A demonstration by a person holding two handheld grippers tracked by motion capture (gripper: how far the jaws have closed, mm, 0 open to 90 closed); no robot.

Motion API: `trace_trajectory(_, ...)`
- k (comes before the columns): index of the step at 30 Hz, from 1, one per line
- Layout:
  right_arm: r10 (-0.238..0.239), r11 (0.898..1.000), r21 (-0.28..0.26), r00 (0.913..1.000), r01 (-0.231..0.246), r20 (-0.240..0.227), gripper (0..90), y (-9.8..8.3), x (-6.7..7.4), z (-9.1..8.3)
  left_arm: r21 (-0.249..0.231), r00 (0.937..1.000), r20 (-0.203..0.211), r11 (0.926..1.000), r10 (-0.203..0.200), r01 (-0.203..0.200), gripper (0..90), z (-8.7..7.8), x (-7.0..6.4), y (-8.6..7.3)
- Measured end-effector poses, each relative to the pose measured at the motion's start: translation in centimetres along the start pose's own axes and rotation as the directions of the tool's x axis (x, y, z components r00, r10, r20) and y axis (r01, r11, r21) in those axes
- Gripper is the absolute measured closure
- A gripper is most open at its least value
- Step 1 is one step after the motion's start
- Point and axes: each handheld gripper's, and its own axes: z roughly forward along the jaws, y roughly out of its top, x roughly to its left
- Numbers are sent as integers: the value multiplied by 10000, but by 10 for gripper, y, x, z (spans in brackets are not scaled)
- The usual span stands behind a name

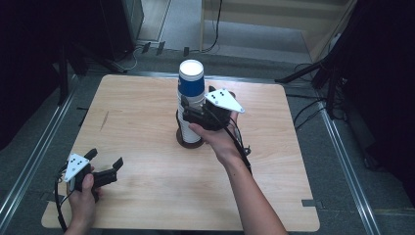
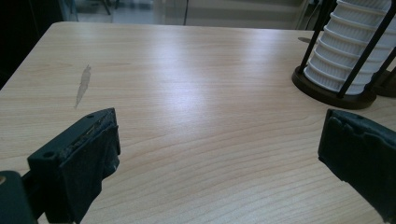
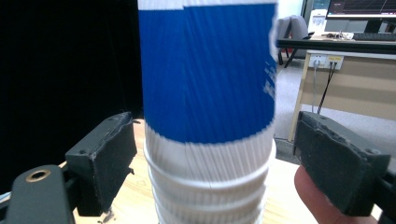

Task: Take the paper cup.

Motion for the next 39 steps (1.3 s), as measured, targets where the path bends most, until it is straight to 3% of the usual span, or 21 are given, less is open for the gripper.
trace_trajectory(20,-312,9994,184,9992,307,243,156,3,6,32,88,10000,20,10000,-22,22,0,1,1,0)
trace_trajectory(31,-290,9993,241,9996,289,31,171,5,4,34,116,10000,33,9999,-22,22,0,1,1,1)
trace_trajectory(39,-251,9997,-42,9997,251,10,176,12,4,31,131,10000,18,9999,18,-18,0,1,1,1)
